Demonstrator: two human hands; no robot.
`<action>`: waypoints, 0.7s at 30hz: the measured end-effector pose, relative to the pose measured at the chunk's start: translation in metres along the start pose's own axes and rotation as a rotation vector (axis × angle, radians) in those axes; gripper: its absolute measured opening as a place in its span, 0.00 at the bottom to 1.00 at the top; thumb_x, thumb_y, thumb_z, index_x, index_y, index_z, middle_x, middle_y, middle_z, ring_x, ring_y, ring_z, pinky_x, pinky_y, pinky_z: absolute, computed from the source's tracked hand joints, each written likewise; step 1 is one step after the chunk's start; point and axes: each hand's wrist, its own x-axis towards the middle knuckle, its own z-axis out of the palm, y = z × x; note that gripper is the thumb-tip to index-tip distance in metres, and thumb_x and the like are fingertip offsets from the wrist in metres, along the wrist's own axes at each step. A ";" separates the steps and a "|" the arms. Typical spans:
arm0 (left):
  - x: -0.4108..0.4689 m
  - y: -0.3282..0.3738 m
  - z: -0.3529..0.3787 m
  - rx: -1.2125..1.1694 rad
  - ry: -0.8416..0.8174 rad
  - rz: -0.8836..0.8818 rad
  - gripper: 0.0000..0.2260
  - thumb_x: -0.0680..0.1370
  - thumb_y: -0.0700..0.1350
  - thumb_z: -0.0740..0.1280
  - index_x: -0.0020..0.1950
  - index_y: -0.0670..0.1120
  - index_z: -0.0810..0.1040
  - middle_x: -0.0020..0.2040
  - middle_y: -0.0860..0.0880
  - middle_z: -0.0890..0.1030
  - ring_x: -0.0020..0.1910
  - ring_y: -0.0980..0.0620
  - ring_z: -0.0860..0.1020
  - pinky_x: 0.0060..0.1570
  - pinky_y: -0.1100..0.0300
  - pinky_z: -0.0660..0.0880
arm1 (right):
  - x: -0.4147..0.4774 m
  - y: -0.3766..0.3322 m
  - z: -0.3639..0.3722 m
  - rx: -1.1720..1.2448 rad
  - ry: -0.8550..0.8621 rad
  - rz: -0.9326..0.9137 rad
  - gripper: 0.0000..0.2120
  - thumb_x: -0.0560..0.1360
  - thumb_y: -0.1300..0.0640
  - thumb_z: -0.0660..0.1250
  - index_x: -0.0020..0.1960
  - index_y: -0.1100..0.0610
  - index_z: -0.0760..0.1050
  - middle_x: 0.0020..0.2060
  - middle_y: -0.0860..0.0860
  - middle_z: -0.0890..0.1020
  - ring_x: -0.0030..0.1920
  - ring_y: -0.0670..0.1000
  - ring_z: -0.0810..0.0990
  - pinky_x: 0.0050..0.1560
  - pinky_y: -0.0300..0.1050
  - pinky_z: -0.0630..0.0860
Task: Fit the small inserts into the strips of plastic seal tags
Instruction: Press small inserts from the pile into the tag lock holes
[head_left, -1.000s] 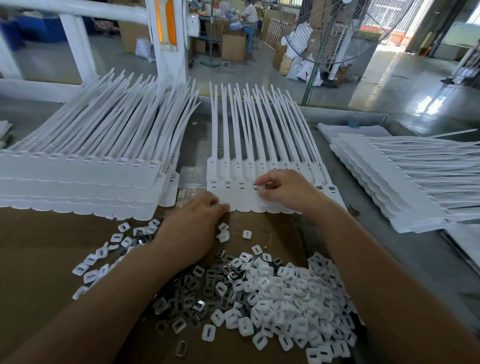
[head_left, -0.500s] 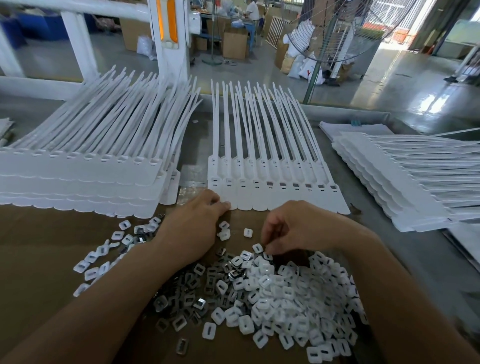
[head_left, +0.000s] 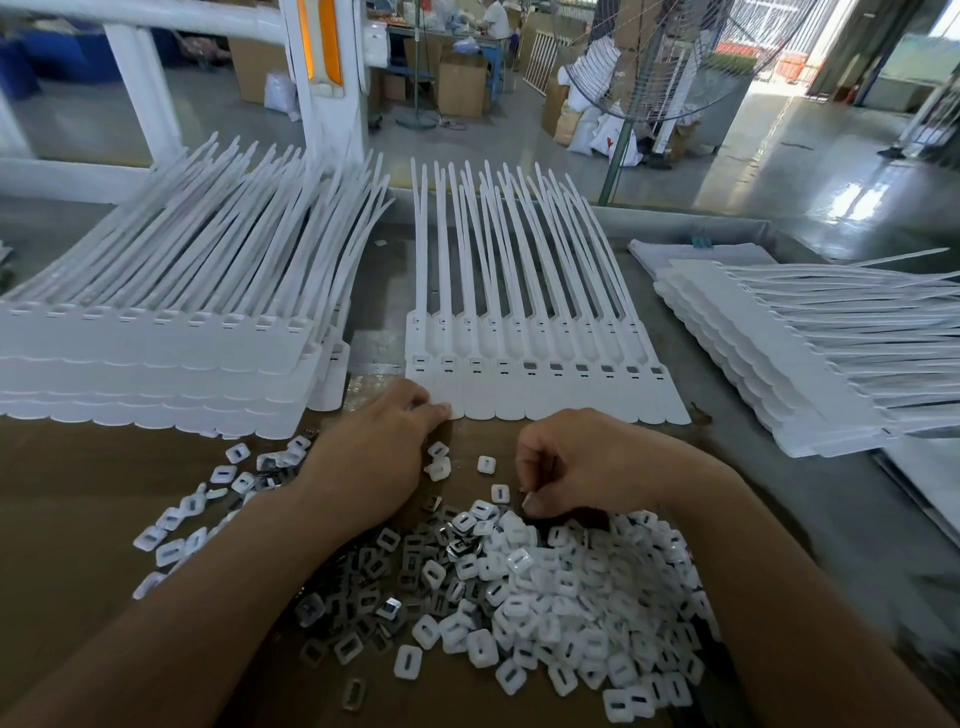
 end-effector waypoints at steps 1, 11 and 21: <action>0.000 0.000 0.000 -0.001 0.002 0.002 0.21 0.77 0.39 0.56 0.69 0.52 0.66 0.66 0.52 0.65 0.61 0.51 0.69 0.56 0.53 0.72 | 0.001 0.001 0.000 0.024 0.006 0.000 0.08 0.70 0.54 0.72 0.38 0.46 0.73 0.36 0.42 0.76 0.36 0.39 0.74 0.38 0.33 0.73; 0.000 0.000 0.000 -0.002 0.002 0.013 0.21 0.77 0.39 0.55 0.70 0.52 0.66 0.66 0.52 0.65 0.61 0.51 0.69 0.57 0.54 0.72 | 0.003 0.008 -0.001 0.229 0.262 -0.009 0.06 0.70 0.58 0.72 0.37 0.49 0.79 0.30 0.42 0.80 0.31 0.35 0.76 0.35 0.28 0.71; 0.001 0.001 0.000 0.009 -0.001 0.008 0.22 0.77 0.39 0.56 0.70 0.53 0.65 0.66 0.52 0.64 0.61 0.51 0.69 0.56 0.55 0.72 | 0.013 0.023 -0.007 0.424 0.524 0.142 0.03 0.70 0.60 0.72 0.39 0.55 0.78 0.33 0.50 0.83 0.34 0.49 0.82 0.36 0.40 0.80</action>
